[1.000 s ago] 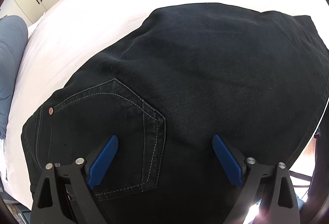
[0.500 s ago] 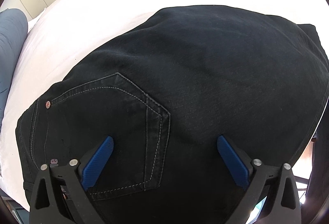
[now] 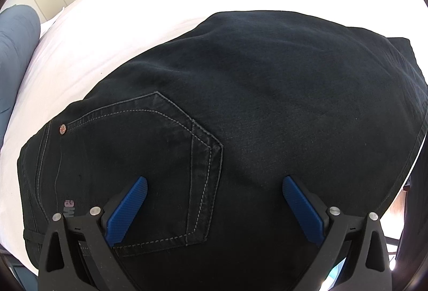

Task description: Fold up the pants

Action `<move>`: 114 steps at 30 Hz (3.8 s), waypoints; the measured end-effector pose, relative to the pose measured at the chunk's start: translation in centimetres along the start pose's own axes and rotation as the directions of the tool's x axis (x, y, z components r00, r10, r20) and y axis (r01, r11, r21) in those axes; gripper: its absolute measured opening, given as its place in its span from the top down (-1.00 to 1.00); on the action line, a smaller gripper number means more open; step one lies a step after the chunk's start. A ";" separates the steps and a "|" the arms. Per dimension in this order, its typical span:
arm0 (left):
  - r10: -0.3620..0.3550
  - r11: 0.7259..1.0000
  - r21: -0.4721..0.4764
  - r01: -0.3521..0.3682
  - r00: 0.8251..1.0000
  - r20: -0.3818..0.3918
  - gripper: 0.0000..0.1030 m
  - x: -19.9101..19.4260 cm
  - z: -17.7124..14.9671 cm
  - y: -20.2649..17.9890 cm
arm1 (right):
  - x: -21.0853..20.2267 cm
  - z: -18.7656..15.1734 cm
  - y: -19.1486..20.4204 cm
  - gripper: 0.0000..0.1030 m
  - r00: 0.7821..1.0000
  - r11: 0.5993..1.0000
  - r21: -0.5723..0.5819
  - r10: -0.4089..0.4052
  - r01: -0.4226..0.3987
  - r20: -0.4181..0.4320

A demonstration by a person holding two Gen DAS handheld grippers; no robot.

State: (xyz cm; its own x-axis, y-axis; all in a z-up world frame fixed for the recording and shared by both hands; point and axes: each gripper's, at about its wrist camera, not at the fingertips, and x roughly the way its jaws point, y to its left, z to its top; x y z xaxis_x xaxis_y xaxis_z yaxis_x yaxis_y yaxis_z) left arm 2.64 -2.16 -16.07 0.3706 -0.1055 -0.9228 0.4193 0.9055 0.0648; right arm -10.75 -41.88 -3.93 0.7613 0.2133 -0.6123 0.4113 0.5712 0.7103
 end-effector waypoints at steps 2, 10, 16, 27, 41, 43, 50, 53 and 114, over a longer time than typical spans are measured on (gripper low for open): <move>0.005 1.000 -0.013 -0.005 1.000 0.003 -1.00 -0.1 -0.4 0.1 | 4.8 -1.3 3.5 0.82 0.990 0.995 -0.057 0.080 -0.087 -0.119; -0.016 0.999 -0.048 0.018 0.999 0.041 -1.00 -0.8 -2.4 1.2 | 17.1 -5.5 0.9 1.00 0.935 0.999 0.025 -0.034 0.046 -0.354; -0.031 0.998 -0.058 0.034 0.998 0.051 -1.00 -0.8 -3.3 2.2 | 9.6 -4.4 -5.6 1.00 0.963 0.989 0.123 -0.047 0.082 -0.264; -0.033 0.996 -0.082 0.046 0.988 0.153 -0.86 -4.2 -1.8 2.2 | -1.9 -1.7 -9.5 0.85 0.934 0.918 0.178 -0.337 0.353 -0.114; -0.356 0.926 -0.099 0.365 0.930 0.092 0.11 5.2 10.9 -1.1 | 23.2 -3.3 5.0 0.86 0.868 0.975 0.096 0.224 -0.202 -0.444; -0.320 0.942 -0.074 0.328 0.942 0.103 0.17 5.3 10.5 -1.5 | 24.6 -3.8 3.2 1.00 0.877 0.982 0.098 0.186 -0.159 -0.442; -0.344 0.906 -0.200 0.373 0.924 0.166 0.75 5.8 11.1 2.6 | 17.1 1.9 -6.9 1.00 0.985 0.968 0.228 0.135 -0.109 -0.104; -0.315 0.911 -0.213 0.354 0.929 0.197 0.74 5.1 10.0 3.3 | 12.4 4.9 -11.7 1.00 0.996 0.957 0.277 0.075 -0.083 0.040; -0.048 0.886 -0.435 0.163 0.963 0.264 0.82 -0.8 -2.7 19.7 | 2.0 5.3 -17.8 0.86 0.999 0.983 0.186 0.000 -0.006 0.033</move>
State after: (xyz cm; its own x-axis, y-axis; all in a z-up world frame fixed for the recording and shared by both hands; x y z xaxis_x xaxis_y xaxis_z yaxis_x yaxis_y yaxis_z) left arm 8.34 16.86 -15.08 0.5555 -0.2531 -0.7920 0.0715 0.9635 -0.2578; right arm -13.86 -55.82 -15.96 0.7776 0.1871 -0.6003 0.4923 0.4128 0.7663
